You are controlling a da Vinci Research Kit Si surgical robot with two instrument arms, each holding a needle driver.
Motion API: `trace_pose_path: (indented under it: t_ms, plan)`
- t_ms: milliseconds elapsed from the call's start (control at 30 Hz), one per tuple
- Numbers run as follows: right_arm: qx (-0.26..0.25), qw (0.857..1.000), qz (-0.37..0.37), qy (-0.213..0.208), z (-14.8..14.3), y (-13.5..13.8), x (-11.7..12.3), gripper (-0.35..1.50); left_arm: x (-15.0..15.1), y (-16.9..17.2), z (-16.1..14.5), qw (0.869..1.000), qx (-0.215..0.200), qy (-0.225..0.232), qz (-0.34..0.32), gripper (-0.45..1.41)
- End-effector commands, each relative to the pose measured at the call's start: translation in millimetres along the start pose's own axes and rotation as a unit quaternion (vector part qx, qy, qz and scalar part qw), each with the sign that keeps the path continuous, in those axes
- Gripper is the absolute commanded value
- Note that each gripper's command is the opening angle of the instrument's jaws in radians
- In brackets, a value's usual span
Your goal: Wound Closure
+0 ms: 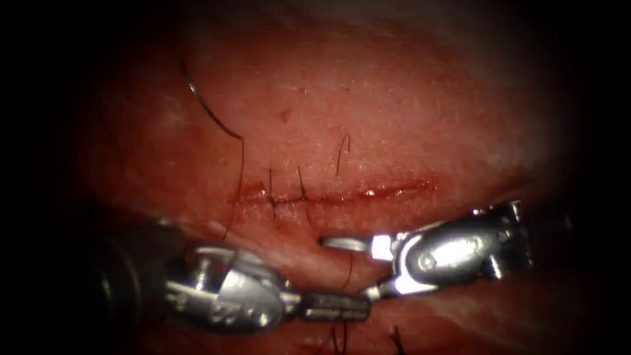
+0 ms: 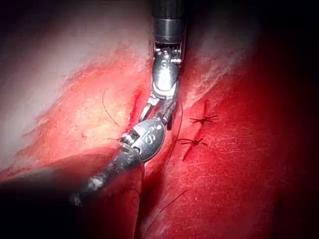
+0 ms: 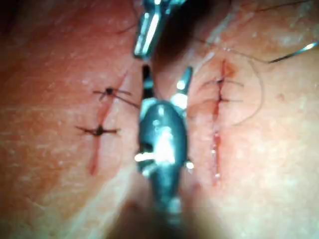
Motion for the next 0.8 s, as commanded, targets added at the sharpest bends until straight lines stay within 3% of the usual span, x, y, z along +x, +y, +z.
trace_pose_path:
  t_ms: [33,400,800]
  plan:
    - [0.002,1.0,0.002,0.001,0.3,-1.0,-0.4,0.98,-0.3,0.7,0.7,1.0,-0.005,-0.001,0.0,-0.45]
    - [0.006,1.0,0.0,0.002,-0.3,-1.8,-0.3,1.01,0.9,1.5,0.1,1.0,-0.01,-0.01,0.001,-0.45]
    - [0.002,1.0,-0.021,0.002,1.9,-1.9,0.9,0.98,0.9,1.3,0.7,1.0,-0.008,-0.011,0.0,-0.45]
